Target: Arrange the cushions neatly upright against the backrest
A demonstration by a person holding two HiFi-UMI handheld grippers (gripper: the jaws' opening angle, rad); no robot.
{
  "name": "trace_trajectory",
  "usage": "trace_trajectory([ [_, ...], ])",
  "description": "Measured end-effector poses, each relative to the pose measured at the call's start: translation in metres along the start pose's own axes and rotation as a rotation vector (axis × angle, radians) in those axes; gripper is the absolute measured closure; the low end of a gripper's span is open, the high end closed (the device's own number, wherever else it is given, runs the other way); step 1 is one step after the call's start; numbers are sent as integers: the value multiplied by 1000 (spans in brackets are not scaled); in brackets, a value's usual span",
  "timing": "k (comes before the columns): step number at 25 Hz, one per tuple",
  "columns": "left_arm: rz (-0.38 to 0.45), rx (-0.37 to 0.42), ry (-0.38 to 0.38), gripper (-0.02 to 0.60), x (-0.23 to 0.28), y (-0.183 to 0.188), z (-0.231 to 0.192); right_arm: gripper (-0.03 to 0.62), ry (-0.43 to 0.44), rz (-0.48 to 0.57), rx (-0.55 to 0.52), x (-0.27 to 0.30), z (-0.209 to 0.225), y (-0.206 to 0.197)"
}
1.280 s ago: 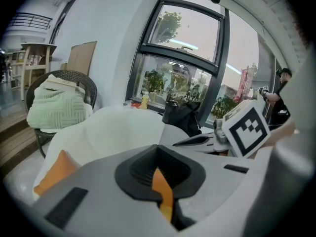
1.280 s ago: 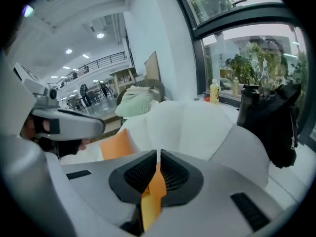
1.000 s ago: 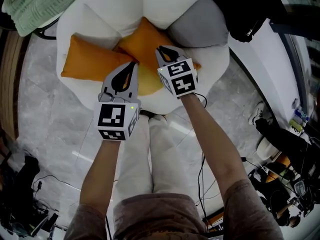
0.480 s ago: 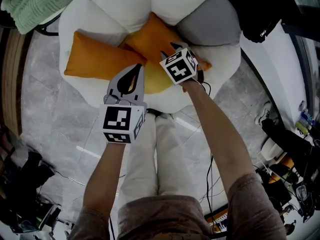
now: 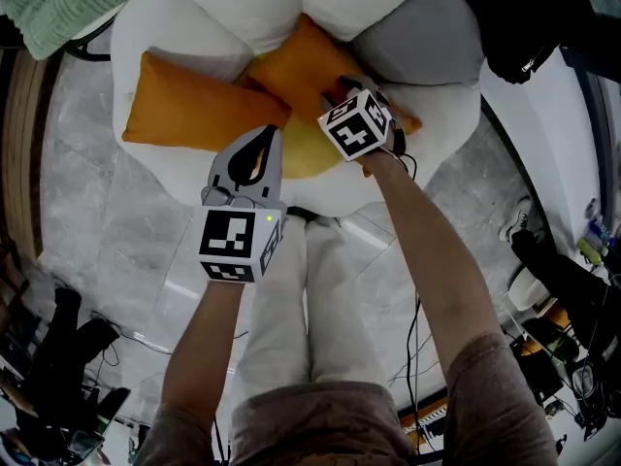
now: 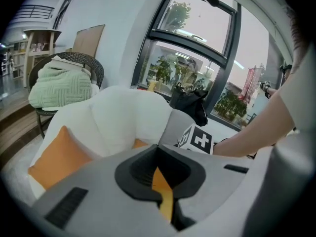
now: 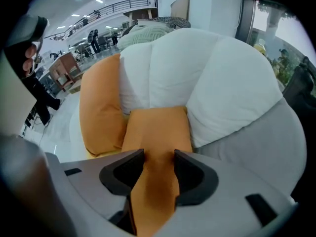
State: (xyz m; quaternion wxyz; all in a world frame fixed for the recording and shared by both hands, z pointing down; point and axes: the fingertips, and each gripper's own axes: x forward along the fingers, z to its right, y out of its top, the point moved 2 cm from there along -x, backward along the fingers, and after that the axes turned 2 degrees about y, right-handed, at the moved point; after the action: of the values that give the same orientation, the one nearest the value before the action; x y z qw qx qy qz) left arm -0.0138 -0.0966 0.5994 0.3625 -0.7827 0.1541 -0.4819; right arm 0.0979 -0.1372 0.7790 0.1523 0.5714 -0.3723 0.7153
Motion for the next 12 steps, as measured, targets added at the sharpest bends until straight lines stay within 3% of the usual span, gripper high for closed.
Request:
trace_trajectory([
  [6,-4,-9,-5,577,2,-2,4,415,9,-10,0,0,-1,-1],
  [9,-7,1,-9,576,0,-3,7,547,23,-23,-2,-4,-2,-2],
  [12,-15,2,-13,577,-1,-5,9,574,43,-9,69,-7,-4,-4],
])
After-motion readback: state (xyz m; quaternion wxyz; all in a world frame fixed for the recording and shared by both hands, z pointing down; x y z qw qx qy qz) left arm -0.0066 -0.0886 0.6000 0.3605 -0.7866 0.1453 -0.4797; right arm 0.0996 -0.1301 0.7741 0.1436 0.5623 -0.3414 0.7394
